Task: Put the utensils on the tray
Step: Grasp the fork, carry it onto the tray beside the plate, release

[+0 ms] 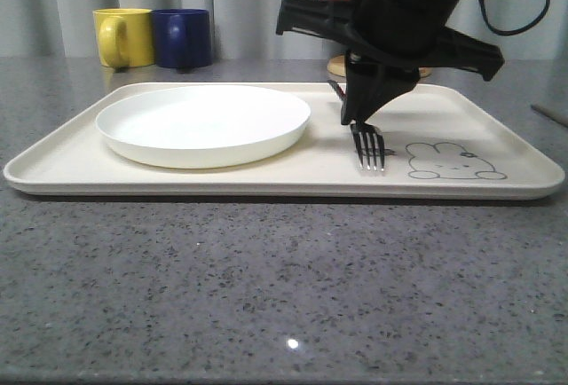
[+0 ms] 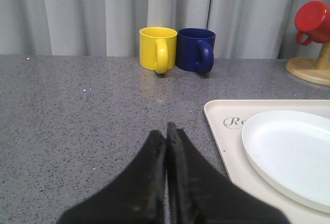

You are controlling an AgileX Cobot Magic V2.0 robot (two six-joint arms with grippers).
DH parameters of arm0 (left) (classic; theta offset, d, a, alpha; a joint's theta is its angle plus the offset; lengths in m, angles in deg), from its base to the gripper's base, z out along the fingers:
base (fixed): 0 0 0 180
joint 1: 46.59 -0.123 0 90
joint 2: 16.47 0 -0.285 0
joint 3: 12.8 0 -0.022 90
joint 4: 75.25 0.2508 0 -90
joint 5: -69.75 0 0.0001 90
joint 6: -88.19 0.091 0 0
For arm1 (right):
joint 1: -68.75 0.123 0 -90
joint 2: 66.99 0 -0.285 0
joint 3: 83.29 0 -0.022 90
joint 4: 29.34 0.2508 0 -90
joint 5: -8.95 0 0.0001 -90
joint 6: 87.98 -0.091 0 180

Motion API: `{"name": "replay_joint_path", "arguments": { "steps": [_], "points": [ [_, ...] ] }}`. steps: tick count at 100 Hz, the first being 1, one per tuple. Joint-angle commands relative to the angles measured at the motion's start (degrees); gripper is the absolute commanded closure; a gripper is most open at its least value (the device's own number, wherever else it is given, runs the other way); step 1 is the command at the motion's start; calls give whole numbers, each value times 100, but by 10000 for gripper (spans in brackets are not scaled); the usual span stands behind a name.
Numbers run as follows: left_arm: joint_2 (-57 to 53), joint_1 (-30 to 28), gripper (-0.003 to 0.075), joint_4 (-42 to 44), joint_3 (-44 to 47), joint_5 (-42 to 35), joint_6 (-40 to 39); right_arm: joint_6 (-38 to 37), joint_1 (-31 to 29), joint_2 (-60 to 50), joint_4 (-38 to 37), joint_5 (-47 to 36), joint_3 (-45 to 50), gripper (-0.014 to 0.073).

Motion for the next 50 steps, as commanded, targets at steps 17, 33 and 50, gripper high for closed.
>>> {"name": "replay_joint_path", "arguments": {
  "steps": [17, 33, 50],
  "points": [
    [19, -25, 738, -62, -165, -457, -36, -161, -7, -224, -242, -272, -186, 607],
    [19, -25, 738, -62, -165, -457, -36, -161, -7, -224, -242, -267, -186, 548],
    [19, -25, 738, -62, -165, -457, -36, -161, -7, -224, -242, -267, -186, 394]
  ]
}}
